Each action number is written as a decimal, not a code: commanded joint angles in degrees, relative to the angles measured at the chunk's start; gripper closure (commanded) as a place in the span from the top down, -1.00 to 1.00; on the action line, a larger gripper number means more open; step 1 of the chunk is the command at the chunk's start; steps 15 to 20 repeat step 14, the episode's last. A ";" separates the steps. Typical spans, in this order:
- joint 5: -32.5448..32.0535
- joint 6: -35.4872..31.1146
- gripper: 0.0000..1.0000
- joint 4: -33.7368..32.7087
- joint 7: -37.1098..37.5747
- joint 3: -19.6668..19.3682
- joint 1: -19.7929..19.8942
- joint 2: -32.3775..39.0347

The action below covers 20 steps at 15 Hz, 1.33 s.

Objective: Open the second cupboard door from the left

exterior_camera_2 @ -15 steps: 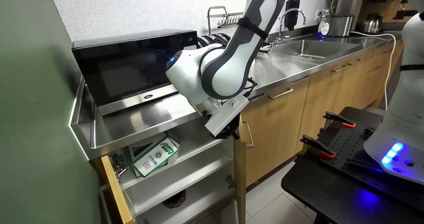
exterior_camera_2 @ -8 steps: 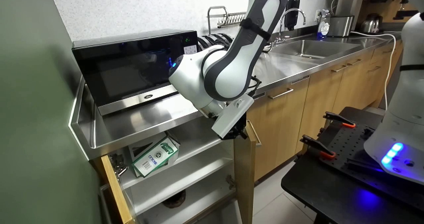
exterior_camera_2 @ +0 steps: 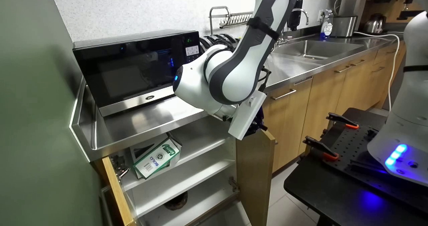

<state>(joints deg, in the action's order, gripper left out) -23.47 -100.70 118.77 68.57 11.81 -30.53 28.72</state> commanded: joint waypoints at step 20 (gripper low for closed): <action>-16.15 -31.96 -1.00 17.34 30.23 4.13 -0.71 -25.43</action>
